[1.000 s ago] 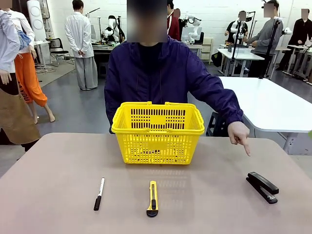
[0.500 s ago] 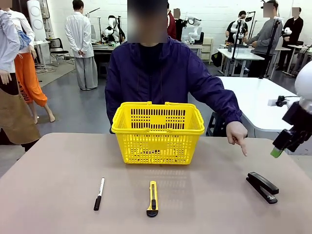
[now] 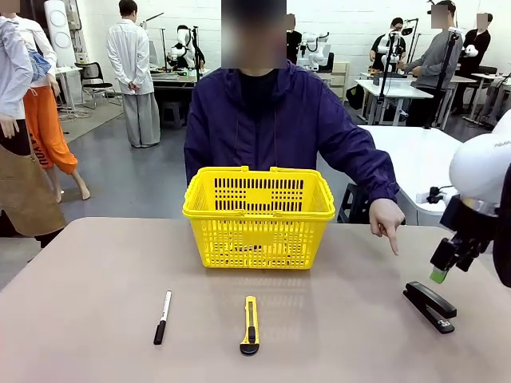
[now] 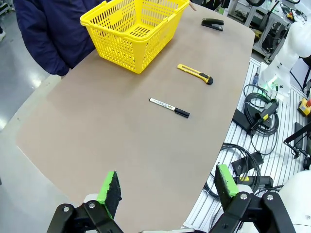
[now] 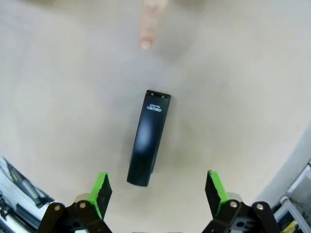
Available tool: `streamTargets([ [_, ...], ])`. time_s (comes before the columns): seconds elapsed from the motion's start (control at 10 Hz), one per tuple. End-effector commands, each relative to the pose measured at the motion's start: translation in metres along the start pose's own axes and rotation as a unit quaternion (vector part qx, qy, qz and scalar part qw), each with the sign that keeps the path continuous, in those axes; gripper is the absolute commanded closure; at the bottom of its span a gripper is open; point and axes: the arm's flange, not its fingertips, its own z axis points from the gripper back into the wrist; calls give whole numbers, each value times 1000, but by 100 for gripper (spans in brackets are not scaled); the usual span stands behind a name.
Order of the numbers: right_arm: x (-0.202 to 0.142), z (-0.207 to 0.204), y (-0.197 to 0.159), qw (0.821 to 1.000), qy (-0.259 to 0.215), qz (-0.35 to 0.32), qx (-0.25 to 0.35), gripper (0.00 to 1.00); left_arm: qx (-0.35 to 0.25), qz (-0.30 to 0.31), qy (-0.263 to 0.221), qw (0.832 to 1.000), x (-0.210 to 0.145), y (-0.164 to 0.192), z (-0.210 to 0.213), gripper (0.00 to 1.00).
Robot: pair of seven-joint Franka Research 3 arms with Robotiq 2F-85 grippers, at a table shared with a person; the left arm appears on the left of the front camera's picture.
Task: Place the items the person wants into the basket.
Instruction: Pick up the item the person points to and place it in the Market Basket.
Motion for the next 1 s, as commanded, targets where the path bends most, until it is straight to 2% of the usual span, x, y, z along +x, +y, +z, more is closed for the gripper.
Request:
streamTargets([
  [0.0,20,-20,5,999,24,-6,-19,0,-5,-11,-10,1000,0,1,2,0],
  [0.6,27,-61,8,997,69,11,-27,0,-5,-11,-10,1000,0,1,2,0],
  [0.9,27,-62,9,997,74,24,-26,0,-5,-11,-10,1000,0,1,2,0],
])
